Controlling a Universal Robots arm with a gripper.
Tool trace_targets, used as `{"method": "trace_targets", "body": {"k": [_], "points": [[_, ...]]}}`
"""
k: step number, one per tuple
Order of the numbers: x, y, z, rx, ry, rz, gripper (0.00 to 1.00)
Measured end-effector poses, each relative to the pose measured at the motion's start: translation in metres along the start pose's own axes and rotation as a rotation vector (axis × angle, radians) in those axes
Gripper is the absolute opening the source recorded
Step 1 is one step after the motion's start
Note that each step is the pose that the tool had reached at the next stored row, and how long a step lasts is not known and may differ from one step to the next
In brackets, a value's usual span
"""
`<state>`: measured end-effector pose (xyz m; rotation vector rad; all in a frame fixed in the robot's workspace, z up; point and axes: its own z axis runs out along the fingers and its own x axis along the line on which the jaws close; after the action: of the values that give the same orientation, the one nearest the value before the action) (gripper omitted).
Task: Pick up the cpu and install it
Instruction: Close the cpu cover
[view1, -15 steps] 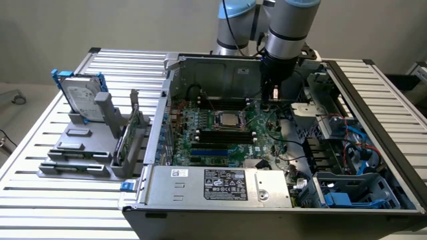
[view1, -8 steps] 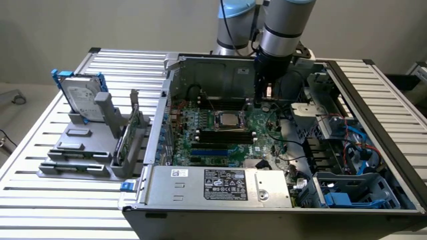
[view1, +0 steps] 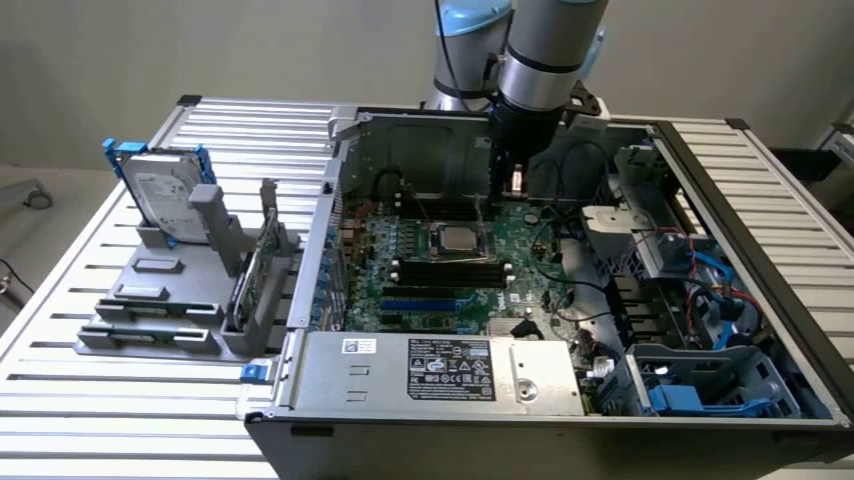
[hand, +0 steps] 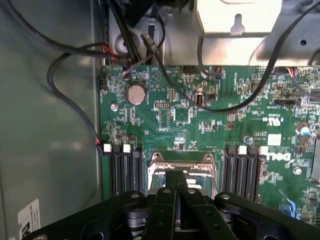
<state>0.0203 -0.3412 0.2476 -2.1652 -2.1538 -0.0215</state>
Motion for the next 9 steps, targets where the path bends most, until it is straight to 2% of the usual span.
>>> {"method": "trace_targets", "body": {"k": [4, 5, 7, 9], "points": [[-0.0002, -0.0016, 0.0003, 0.0013, -0.0001, -0.001, 0.11], [-0.0002, -0.0016, 0.0004, 0.003, -0.0001, 0.0, 0.11], [-0.0003, -0.0026, 0.0013, 0.0121, 0.0003, 0.001, 0.11], [-0.0005, -0.0074, 0.0035, 0.0135, 0.0002, 0.001, 0.11]]}}
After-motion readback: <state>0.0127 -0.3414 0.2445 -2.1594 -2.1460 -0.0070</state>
